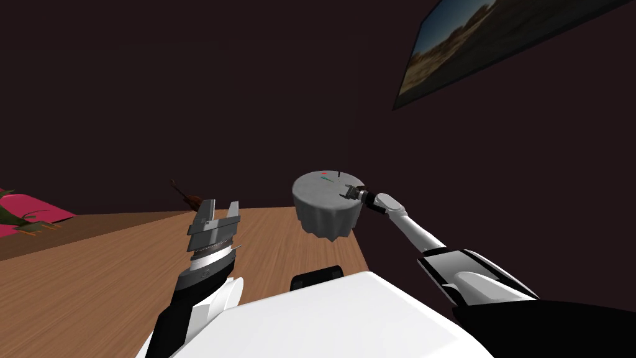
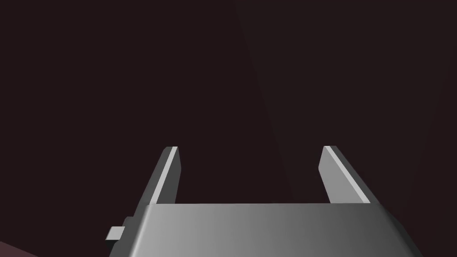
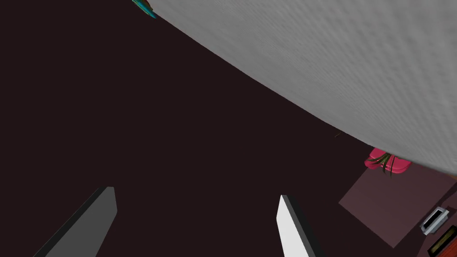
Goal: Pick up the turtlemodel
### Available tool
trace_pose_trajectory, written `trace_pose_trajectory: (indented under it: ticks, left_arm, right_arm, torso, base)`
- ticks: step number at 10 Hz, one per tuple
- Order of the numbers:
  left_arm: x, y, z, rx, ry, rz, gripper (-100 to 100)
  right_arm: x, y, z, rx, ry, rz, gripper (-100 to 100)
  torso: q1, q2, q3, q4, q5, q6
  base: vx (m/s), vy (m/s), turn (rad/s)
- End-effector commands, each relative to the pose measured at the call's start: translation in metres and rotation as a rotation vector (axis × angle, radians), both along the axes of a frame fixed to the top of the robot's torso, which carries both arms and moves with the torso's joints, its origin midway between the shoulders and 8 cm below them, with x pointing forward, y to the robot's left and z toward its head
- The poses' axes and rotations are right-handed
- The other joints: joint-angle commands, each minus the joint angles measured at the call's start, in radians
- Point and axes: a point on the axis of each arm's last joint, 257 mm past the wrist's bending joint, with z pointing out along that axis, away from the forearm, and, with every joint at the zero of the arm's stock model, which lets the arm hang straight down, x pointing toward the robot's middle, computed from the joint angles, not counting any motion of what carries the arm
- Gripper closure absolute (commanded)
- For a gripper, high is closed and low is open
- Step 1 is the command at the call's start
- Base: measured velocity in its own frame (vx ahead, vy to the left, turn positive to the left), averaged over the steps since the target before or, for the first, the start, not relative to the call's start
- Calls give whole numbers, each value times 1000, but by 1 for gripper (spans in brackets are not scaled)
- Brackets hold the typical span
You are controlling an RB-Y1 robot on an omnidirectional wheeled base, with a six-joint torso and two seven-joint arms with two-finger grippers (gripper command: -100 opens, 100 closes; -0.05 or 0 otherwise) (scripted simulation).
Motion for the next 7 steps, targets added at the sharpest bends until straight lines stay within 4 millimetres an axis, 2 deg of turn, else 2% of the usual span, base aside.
trace_pose_trajectory:
  ticks: [1,2,3,4,5,6,7]
  left_arm:
    - [0,0,0,0,0,0,0]
    - [0,0,0,0,0,0,0]
    - [0,0,0,0,0,0,0]
    - [0,0,0,0,0,0,0]
    - [0,0,0,0,0,0,0]
    - [0,0,0,0,0,0,0]
    - [0,0,0,0,0,0,0]
  right_arm:
    - [6,-31,-2,-106,4,-32,-100]
    - [7,-40,-13,-135,21,-48,-100]
    - [11,-62,-9,-209,16,-69,-100]
    - [11,-74,-21,-233,40,-89,-100]
    - [11,-76,-23,-249,42,-91,-100]
    - [12,-106,-24,-327,54,-125,-100]
    - [12,-112,-30,-355,64,-132,-100]
  torso:
    - [0,0,0,0,0,0]
    - [1,0,0,0,0,0]
    - [1,0,0,0,0,0]
    - [1,0,0,0,0,0]
    - [0,0,0,0,0,0]
    - [-1,1,0,0,0,0]
    - [-1,0,0,0,0,0]
  base:
    - [16,53,80]
    - [15,46,54]
    - [19,49,92]
    - [16,36,53]
    - [5,12,-3]
    - [14,24,97]
    - [13,22,50]
